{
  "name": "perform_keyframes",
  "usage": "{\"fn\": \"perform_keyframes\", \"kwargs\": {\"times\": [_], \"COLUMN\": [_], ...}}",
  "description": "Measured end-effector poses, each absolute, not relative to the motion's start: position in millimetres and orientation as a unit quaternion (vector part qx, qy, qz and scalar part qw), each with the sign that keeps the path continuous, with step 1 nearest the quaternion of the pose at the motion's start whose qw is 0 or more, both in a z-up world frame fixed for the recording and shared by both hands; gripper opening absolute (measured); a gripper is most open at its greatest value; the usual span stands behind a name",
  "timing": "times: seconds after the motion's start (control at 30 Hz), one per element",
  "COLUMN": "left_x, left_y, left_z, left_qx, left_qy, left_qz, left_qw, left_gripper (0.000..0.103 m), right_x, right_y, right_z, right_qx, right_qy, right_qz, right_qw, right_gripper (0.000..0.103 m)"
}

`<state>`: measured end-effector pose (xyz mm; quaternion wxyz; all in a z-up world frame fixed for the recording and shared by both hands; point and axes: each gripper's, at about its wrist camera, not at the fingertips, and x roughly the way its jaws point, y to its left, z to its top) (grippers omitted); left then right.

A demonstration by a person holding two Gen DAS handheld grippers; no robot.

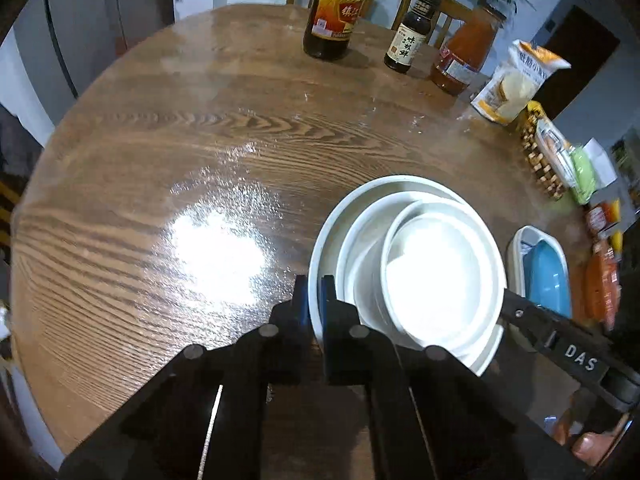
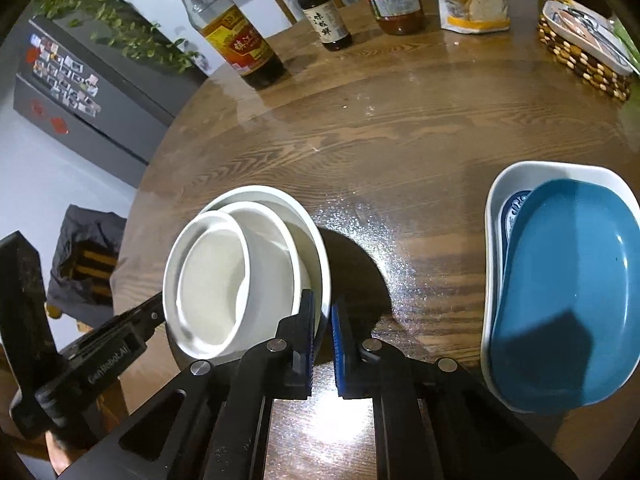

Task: Organize plates and bowls
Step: 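Lift the nested bowl stack with both grippers and carry it over the plates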

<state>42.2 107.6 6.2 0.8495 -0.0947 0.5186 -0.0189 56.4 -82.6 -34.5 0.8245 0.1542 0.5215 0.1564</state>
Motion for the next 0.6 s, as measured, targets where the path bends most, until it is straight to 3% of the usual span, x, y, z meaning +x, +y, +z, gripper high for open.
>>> {"fn": "perform_keyframes", "kwargs": {"times": [0.6], "left_x": [36.7], "left_y": [104.1], "left_z": [17.6], "left_qx": [-0.076], "left_qy": [0.497], "left_qz": [-0.001], "left_qw": [0.864], "left_gripper": [0.002], "right_x": [47.3], "right_y": [-80.2], "right_z": [-20.7], "right_qx": [0.154], "right_qy": [0.508], "right_qz": [0.151], "right_qw": [0.834], "right_gripper": [0.012]}}
